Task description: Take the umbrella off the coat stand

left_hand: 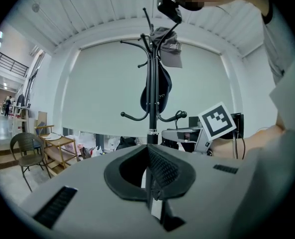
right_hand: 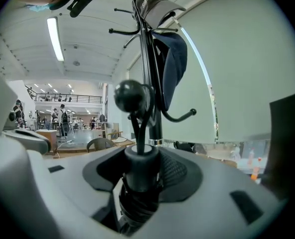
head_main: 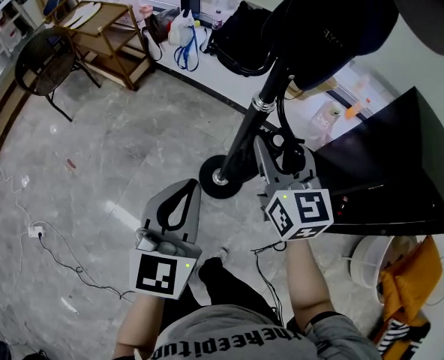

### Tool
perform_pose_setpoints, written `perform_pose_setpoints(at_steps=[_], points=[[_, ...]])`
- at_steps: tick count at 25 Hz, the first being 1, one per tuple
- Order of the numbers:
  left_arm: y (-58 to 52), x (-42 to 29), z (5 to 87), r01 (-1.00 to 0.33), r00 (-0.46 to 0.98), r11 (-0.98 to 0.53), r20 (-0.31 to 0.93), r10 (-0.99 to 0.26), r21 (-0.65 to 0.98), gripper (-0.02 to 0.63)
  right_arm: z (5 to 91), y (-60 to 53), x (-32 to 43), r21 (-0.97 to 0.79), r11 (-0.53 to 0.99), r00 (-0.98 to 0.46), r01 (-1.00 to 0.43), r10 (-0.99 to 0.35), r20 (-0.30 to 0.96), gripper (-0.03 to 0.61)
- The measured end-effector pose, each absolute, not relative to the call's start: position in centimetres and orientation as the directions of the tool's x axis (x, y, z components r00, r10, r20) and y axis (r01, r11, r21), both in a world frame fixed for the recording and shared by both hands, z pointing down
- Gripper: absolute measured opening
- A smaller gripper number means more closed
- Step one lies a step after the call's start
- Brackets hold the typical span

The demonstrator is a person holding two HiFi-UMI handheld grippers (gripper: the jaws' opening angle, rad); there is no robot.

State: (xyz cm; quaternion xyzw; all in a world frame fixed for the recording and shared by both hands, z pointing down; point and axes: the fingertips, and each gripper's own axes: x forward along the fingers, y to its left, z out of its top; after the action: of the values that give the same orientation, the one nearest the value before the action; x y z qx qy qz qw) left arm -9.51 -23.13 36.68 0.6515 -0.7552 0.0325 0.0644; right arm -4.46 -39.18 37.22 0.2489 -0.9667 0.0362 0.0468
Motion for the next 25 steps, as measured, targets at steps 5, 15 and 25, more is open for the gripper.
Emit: perform_pose_setpoints(at_steps=[5, 15, 25], points=[[-22.9, -8.9, 36.1, -0.993, -0.103, 0.108, 0.128, -0.986, 0.036, 0.015, 35.1, -38.4, -3.4, -0.044, 0.861, -0.861, -0.507, -0.504, 0.067, 0.203], [-22.3, -8.1, 34.6, -1.000, -0.007, 0.009, 0.107, -0.994, 0.016, 0.015, 34.3, -36.5, -0.9, -0.058, 0.812, -0.815, -0.580, -0.578, 0.053, 0.204], [-21.1, -7.9, 33.4, -0.999, 0.053, -0.053, 0.096, -0.994, 0.001, 0.015, 32.7, -34.9, 0.6, -0.054, 0.769, -0.771, -0.637, -0.637, 0.023, 0.204]])
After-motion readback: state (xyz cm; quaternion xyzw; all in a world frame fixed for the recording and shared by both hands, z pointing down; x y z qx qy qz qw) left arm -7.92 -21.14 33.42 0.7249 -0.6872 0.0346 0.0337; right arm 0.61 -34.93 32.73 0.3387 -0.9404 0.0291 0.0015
